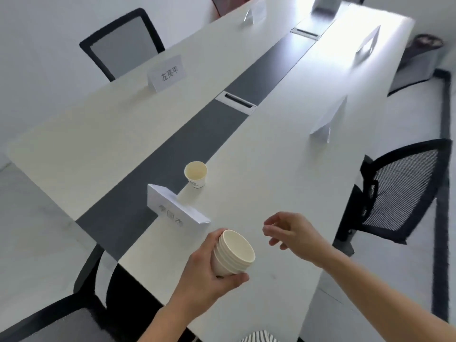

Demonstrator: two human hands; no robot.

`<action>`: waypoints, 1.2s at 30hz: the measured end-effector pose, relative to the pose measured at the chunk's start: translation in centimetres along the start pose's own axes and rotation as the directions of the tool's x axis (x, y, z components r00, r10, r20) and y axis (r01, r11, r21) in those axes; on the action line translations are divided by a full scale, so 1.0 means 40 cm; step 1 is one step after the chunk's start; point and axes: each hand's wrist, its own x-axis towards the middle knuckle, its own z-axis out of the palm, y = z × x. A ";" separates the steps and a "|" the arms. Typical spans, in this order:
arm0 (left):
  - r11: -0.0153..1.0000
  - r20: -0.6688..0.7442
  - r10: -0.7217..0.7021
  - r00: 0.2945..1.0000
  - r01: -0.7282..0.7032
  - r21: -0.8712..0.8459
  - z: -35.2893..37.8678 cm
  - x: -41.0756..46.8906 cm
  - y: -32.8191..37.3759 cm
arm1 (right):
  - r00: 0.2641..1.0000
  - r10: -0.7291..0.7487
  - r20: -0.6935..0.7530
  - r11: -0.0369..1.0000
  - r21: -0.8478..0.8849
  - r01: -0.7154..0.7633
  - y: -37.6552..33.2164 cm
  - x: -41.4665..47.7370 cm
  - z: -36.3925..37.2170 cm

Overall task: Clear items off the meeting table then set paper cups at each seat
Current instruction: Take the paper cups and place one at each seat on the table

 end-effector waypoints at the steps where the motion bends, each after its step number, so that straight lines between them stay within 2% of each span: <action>1: 1.000 0.019 0.015 1.000 -0.015 0.007 0.023 -0.003 0.017 | 1.000 0.007 -0.028 0.999 0.043 -0.006 0.027 -0.042 -0.016; 8: 0.987 0.165 0.111 0.980 -0.128 0.097 0.225 -0.052 0.132 | 0.969 0.127 -0.212 0.942 0.333 -0.051 0.269 -0.333 -0.113; 12: 0.961 0.304 0.181 0.935 -0.234 0.148 0.388 -0.101 0.207 | 0.942 0.207 -0.263 0.879 0.474 -0.061 0.419 -0.501 -0.149; 16: 0.916 0.490 0.235 0.839 -0.360 0.176 0.597 -0.161 0.272 | 0.916 0.244 -0.319 0.813 0.583 -0.013 0.535 -0.647 -0.217; 21: 0.861 0.665 0.282 0.691 -0.488 0.143 0.831 -0.203 0.360 | 0.868 0.265 -0.420 0.781 0.621 0.062 0.654 -0.769 -0.332; 26: 0.791 0.741 0.323 0.589 -0.598 0.131 0.982 -0.158 0.442 | 0.840 0.289 -0.459 0.771 0.632 0.080 0.743 -0.798 -0.457; 30: 0.772 0.770 0.324 0.549 -0.624 0.121 1.093 -0.060 0.501 | 0.800 0.332 -0.500 0.770 0.634 0.077 0.805 -0.755 -0.581; 33: 0.775 0.768 0.329 0.549 -0.622 0.112 1.174 0.051 0.532 | 0.738 0.401 -0.543 0.729 0.677 0.102 0.853 -0.715 -0.709; 36: 0.791 0.746 0.320 0.584 -0.599 0.130 1.248 0.180 0.581 | 0.625 0.472 -0.622 0.717 0.683 0.139 0.890 -0.679 -0.873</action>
